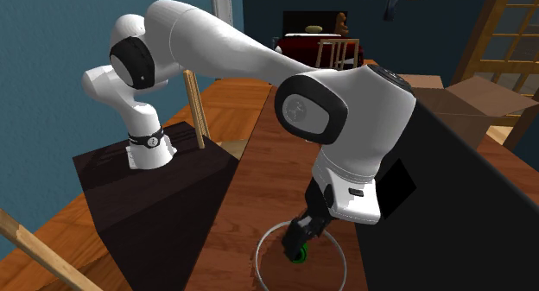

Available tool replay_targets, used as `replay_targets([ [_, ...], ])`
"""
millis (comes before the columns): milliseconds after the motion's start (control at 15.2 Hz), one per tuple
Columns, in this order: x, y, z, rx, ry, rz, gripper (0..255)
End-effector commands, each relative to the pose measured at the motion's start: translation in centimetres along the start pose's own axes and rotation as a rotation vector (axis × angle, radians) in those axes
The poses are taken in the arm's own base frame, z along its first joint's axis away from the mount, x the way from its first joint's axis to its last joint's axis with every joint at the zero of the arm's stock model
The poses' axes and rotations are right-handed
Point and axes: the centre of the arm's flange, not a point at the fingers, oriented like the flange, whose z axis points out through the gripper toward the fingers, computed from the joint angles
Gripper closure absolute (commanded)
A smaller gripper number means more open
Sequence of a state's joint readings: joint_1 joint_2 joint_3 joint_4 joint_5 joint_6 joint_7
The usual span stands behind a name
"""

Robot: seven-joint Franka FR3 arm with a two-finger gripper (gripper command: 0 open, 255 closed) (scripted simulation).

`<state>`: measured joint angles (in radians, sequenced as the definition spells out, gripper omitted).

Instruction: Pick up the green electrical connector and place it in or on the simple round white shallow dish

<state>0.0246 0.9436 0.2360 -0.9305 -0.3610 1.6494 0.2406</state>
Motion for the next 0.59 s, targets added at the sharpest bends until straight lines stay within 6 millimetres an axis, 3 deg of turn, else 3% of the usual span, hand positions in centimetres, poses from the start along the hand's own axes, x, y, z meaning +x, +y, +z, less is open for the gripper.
replay_targets([
  [0,0.0,0.0,0.0,0.000,0.000,0.000,0],
  [66,0.0,0.0,0.0,0.000,0.000,0.000,0],
  [330,0.0,0.0,-5.0,0.000,0.000,0.000,0],
  [528,0.0,0.0,-5.0,0.000,0.000,0.000,0],
])
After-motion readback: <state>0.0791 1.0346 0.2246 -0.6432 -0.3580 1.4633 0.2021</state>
